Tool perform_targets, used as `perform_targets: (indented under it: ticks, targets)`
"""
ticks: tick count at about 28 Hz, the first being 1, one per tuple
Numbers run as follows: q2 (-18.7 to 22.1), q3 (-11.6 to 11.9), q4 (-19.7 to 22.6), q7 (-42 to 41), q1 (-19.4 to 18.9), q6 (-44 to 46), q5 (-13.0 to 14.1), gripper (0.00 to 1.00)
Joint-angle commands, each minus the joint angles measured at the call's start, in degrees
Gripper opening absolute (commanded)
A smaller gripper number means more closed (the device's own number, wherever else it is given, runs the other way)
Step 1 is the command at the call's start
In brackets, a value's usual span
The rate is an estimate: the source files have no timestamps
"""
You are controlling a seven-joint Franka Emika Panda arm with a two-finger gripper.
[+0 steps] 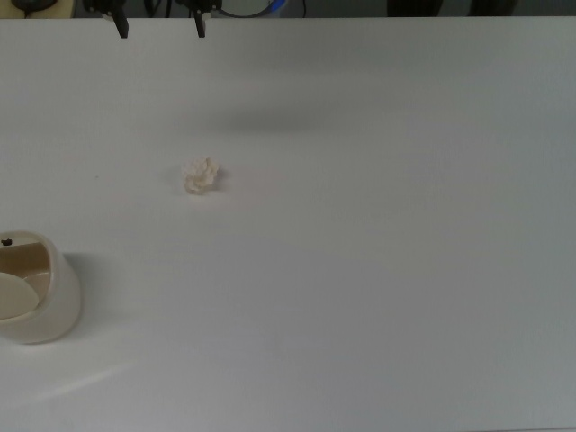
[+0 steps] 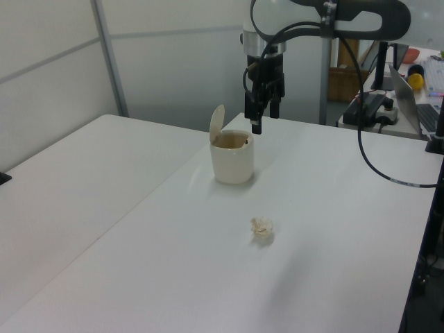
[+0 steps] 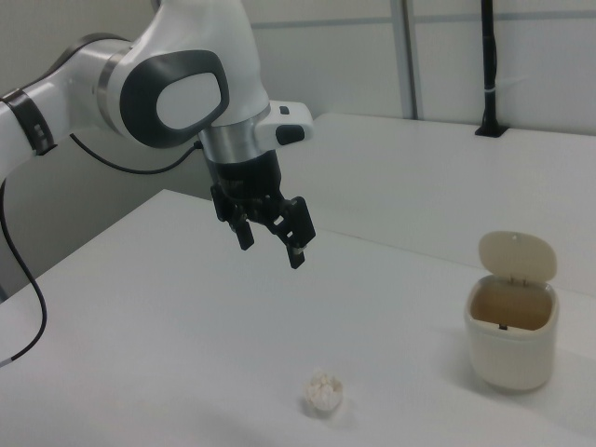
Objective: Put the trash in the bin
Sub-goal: 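Move the open gripper toward the crumpled paper ball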
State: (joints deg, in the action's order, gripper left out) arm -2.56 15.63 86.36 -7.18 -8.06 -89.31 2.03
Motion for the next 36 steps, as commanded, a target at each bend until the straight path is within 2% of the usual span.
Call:
perform_targets:
  ticks: [1,5,8,19,28,31,36]
  targets:
    - [0.53,0.63,0.03,-1.16,-0.11,0.46,1.22,1.00]
    - [0.45,0.54,0.47,-1.17,-0.11,0.46,1.22,1.00]
    - [0.36,0.63,2.66,-1.26,-0.03,-1.12,1.31,1.00]
    - [0.45,0.98,14.53,-0.64,0.33,-12.28,0.70,1.00]
    - [0.45,0.63,21.56,-0.29,-0.11,-19.66,-0.18,1.00]
    - [0.19,0.63,24.37,2.08,-0.29,-24.40,-0.88,1.00]
    - [-2.79,0.63,25.61,4.01,-0.47,-28.63,-2.29,1.00]
